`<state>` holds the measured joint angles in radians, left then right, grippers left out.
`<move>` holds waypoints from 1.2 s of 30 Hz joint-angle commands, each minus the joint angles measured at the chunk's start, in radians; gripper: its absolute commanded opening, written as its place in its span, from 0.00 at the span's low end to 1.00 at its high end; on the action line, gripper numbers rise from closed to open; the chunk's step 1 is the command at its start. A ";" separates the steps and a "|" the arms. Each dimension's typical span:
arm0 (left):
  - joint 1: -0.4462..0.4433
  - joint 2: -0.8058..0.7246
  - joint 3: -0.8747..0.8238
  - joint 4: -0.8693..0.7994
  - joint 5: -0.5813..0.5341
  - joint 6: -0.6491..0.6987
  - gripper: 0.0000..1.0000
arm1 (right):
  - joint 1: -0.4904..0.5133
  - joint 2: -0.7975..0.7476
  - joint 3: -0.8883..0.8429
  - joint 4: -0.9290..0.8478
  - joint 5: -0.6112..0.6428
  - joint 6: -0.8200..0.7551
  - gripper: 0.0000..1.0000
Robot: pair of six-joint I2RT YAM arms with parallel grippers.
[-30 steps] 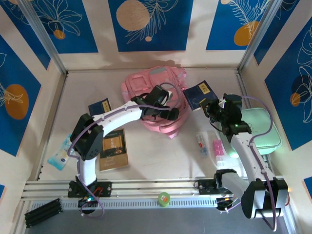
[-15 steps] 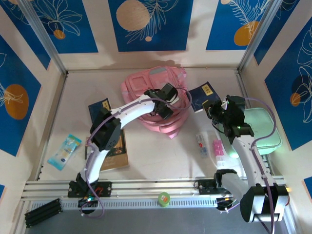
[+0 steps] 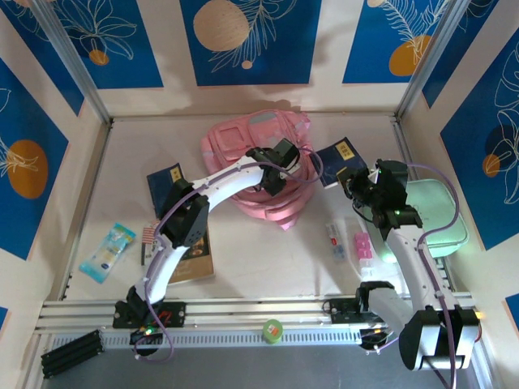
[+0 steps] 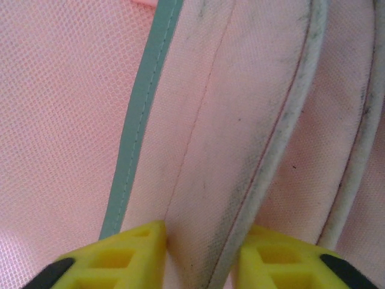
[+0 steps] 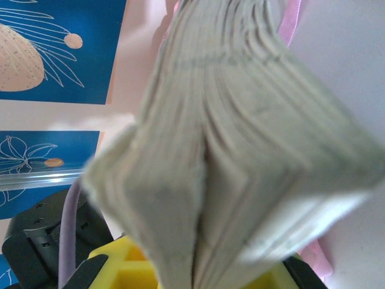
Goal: Pack the student bag
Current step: Open the student bag at the top-center of the table.
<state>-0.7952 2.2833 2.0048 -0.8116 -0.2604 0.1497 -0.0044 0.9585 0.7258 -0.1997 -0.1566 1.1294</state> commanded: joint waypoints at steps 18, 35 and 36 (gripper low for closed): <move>0.110 -0.364 -0.143 0.233 0.034 -0.256 0.00 | -0.041 -0.059 -0.006 -0.088 0.080 -0.082 0.02; 0.114 -0.343 -0.074 0.266 0.111 -0.301 0.00 | 0.033 -0.086 0.002 0.024 -0.022 -0.167 0.03; 0.115 -0.348 -0.070 0.269 0.115 -0.301 0.00 | 0.042 -0.076 -0.003 0.057 -0.053 -0.161 0.03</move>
<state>-0.6846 1.9629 1.8656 -0.6144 -0.1791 -0.1265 0.0219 0.8810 0.7120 -0.2642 -0.1207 0.9966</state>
